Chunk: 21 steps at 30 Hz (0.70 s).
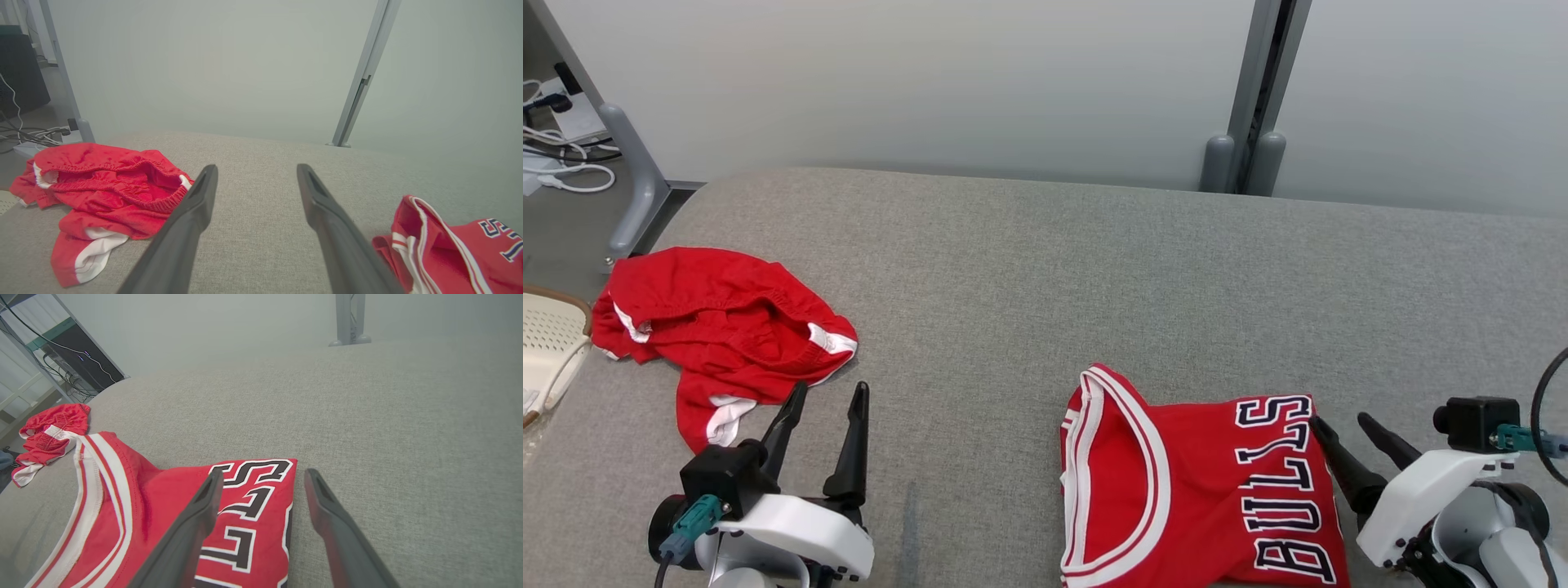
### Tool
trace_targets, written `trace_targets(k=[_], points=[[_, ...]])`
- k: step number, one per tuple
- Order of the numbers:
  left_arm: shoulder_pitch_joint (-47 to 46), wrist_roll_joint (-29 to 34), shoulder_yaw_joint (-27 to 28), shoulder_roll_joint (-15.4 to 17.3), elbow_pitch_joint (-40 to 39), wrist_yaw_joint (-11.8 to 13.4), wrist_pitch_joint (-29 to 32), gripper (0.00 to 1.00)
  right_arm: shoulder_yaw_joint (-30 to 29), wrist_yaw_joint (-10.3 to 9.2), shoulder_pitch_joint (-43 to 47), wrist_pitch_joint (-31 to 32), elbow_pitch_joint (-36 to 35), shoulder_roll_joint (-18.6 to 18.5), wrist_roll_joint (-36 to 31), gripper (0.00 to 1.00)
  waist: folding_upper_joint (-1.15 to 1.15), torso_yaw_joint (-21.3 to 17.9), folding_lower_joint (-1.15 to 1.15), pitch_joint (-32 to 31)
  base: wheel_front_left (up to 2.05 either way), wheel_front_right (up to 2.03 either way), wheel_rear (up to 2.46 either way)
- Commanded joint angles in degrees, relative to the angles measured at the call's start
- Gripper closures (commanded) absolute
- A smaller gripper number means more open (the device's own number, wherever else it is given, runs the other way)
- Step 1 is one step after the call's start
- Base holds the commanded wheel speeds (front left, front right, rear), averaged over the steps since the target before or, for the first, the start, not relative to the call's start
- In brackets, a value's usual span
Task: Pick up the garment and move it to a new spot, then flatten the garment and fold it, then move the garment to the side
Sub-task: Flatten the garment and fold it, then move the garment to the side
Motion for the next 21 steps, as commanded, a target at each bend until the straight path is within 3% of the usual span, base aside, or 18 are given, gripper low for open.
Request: trace_targets(k=[1,12,21], points=[[0.0,0.5,0.3,-0.2,0.1,-0.4,-0.1,0.0,-0.4,0.04,0.7,1.4,0.0,-0.2,0.5,0.0,0.0,0.1,0.0,0.1,0.0,0.0,0.0],[-0.6,1.7,1.4,-1.7,1.4,-2.0,-0.1,0.0,-3.1,0.03,-0.8,19.0,2.5,0.9,1.9,0.0,0.0,1.1,0.0,0.5,0.0,0.0,0.0],[-1.2,2.2,2.6,-2.8,2.3,-3.1,-0.1,0.0,-5.6,0.03,-2.0,28.6,5.6,2.8,4.2,0.0,0.0,2.5,0.0,1.5,0.0,0.0,0.0]])
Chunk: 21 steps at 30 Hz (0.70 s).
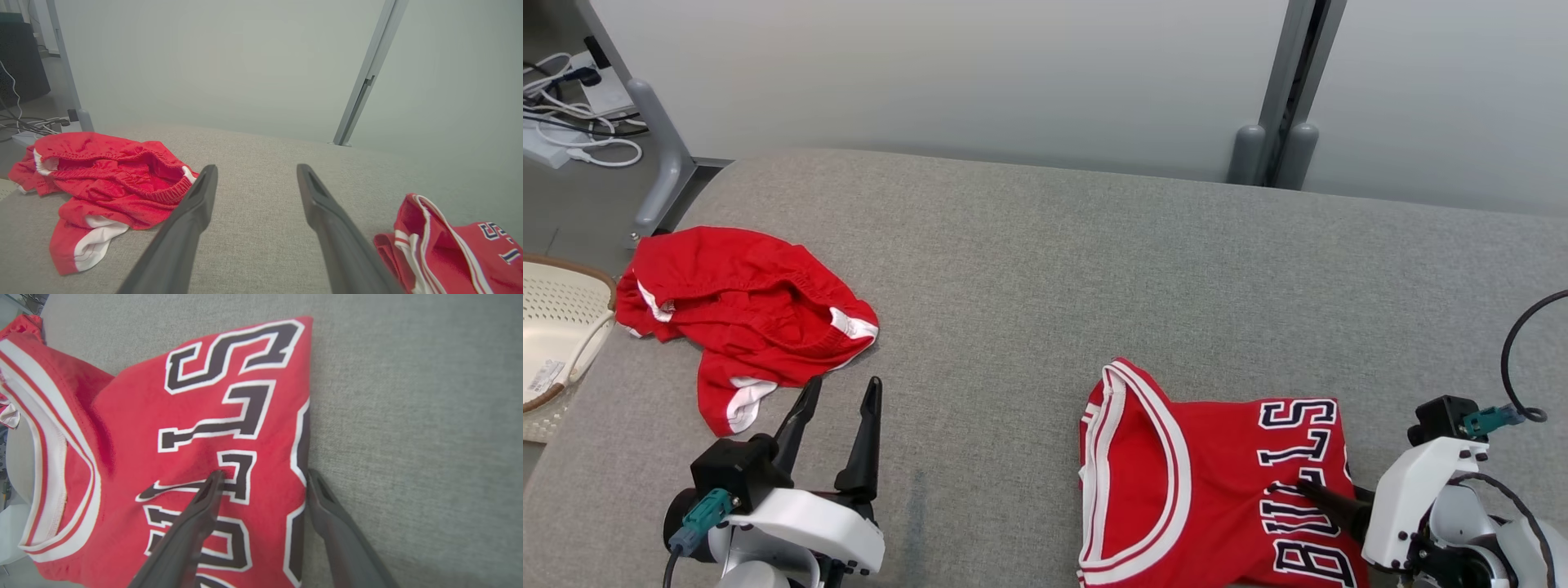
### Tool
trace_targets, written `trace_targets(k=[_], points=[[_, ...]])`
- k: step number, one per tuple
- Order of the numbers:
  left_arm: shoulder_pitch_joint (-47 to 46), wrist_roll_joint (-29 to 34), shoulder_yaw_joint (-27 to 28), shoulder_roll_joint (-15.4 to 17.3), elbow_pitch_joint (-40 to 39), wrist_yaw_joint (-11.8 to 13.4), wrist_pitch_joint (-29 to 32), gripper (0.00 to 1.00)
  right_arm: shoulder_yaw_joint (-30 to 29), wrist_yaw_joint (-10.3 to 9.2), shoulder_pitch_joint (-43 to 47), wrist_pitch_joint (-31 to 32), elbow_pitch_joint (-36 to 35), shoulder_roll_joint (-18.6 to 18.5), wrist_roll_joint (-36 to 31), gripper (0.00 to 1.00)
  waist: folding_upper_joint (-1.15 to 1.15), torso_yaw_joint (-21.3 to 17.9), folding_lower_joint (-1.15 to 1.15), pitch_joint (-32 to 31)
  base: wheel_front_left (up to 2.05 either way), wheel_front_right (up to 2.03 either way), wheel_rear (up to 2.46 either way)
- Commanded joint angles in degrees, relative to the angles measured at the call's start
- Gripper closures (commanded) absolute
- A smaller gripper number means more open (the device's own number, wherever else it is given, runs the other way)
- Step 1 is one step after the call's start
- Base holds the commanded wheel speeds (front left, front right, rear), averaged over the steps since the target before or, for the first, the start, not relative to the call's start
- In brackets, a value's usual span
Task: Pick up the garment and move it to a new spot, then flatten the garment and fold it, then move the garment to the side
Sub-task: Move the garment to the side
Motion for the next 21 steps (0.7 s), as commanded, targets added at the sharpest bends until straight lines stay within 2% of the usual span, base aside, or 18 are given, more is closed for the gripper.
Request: trace_targets(k=[1,7,9,10,11,15,21], points=[[-0.5,0.3,0.5,0.1,0.1,-0.3,-0.1,0.0,-0.5,0.03,0.0,1.1,0.7,0.4,-0.2,0.0,0.0,0.3,0.0,0.3,0.0,0.0,0.0],[-0.6,1.1,1.5,-0.8,0.7,-1.0,-0.1,0.0,-1.8,0.02,0.7,3.9,1.8,1.4,-0.8,0.0,0.0,0.9,0.0,0.8,0.0,0.0,0.0],[-0.6,1.4,1.8,-1.0,0.9,-1.1,-0.1,0.0,-2.0,0.02,0.9,4.2,1.5,1.6,-0.9,0.64,0.0,0.9,0.0,0.7,0.0,0.0,0.0],[-0.6,1.5,2.0,-1.1,1.0,-1.2,-0.1,0.0,-2.0,0.02,0.9,4.1,1.2,1.7,-0.9,0.85,0.0,0.9,0.0,0.7,0.0,0.0,0.0],[-0.5,1.7,2.2,-1.2,1.1,-1.4,-0.1,0.0,-1.9,0.02,1.0,4.0,0.7,1.7,-0.8,1.0,0.0,0.8,0.0,0.7,0.0,0.0,0.0],[-0.4,2.1,2.6,-1.3,1.2,-1.5,-0.1,0.0,-1.0,0.04,0.9,2.5,-2.1,1.4,0.2,1.0,0.0,0.6,0.0,0.6,0.0,0.0,0.0],[-0.4,2.7,3.2,-1.7,1.2,-2.0,-0.1,0.0,1.0,0.04,-1.1,-4.1,-7.2,-1.2,0.5,1.0,0.0,-0.6,0.0,0.9,0.0,0.0,0.0]])
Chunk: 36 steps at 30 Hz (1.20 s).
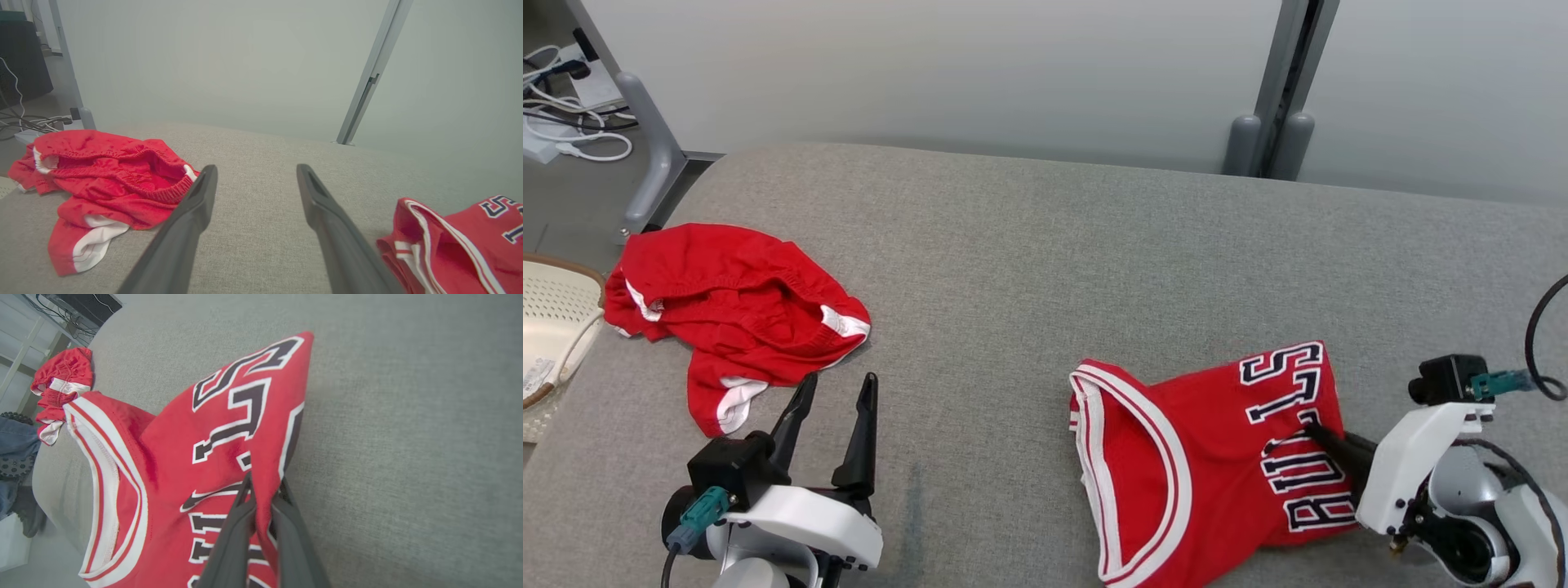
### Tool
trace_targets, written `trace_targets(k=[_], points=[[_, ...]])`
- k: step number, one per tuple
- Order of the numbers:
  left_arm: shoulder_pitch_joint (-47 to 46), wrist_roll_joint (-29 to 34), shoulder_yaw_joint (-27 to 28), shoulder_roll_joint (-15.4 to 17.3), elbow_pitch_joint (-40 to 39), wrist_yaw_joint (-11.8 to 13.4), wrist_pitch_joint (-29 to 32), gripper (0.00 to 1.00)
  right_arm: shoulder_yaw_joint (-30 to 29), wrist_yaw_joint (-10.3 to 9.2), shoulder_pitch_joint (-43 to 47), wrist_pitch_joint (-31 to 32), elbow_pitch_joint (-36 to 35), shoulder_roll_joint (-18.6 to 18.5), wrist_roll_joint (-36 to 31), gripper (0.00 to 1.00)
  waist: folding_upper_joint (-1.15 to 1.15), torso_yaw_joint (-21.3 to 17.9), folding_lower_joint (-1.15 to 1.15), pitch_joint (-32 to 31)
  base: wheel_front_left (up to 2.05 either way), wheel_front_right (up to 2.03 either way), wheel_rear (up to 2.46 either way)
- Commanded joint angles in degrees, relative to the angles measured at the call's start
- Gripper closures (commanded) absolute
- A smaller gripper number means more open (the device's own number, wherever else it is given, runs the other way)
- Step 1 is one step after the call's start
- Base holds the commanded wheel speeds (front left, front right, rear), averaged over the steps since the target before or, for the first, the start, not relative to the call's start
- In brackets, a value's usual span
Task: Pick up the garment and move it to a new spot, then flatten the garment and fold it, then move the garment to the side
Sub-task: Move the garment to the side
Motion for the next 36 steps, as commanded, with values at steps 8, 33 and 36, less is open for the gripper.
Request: trace_targets(k=[8,33,36], points=[[-1.9,0.2,0.6,-0.7,-1.2,-1.7,-0.1,0.0,2.6,0.05,-6.6,-5.7,-1.6,-7.3,-1.3,1.0,0.0,-2.6,0.0,2.6,0.0,0.0,0.0],[-15.7,6.4,-4.7,-0.8,-6.8,-5.3,1.0,0.0,6.9,0.04,-33.6,-22.3,13.3,-16.8,-2.0,1.0,0.0,-15.1,0.0,20.3,0.0,0.0,0.0],[-16.5,6.7,-4.7,-0.3,-7.5,-5.4,1.3,0.0,6.9,0.04,-35.6,-24.1,14.8,-16.6,-2.1,1.0,0.0,-15.8,0.0,21.8,0.0,0.0,0.0]])
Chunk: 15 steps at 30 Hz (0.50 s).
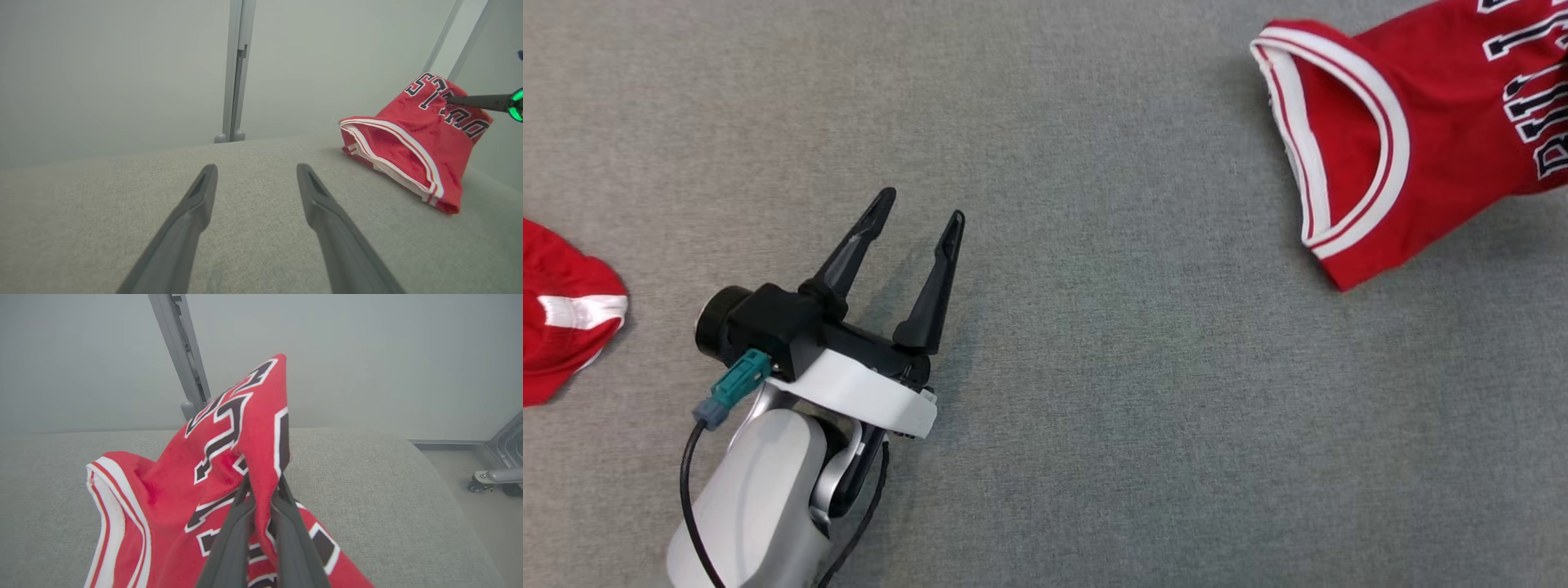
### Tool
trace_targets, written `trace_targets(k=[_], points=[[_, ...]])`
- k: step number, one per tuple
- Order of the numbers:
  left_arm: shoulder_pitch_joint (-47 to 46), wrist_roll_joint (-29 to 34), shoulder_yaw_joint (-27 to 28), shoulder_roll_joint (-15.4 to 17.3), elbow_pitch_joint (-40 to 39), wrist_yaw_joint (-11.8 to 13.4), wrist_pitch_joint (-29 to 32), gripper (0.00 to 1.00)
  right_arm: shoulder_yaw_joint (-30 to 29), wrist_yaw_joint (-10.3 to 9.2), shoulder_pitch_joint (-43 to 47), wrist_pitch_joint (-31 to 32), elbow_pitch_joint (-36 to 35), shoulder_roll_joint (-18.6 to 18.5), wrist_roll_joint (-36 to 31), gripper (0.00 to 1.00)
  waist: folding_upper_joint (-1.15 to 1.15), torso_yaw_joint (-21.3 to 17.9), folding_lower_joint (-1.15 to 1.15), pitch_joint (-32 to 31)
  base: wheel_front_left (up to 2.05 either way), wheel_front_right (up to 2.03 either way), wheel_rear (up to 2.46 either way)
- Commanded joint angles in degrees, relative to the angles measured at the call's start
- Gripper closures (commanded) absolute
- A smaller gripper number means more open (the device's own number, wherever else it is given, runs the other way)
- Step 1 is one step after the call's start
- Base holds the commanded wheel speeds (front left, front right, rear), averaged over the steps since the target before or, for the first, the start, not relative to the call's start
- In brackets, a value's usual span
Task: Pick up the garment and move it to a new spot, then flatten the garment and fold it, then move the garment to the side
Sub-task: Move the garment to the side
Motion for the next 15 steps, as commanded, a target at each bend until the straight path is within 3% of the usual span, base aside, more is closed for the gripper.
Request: trace_targets(k=[1,15], points=[[-1.3,0.6,0.2,0.6,-0.4,-0.1,0.0,0.0,-0.2,0.03,-1.2,-0.7,0.9,0.1,0.0,1.0,0.0,-1.8,0.0,2.4,0.0,0.0,0.0],[-3.6,1.3,-0.4,2.2,-3.5,-0.1,0.8,0.0,0.3,0.02,-13.4,-5.2,18.1,0.8,-8.5,1.0,0.0,-2.2,0.0,7.2,0.0,0.0,0.0]])
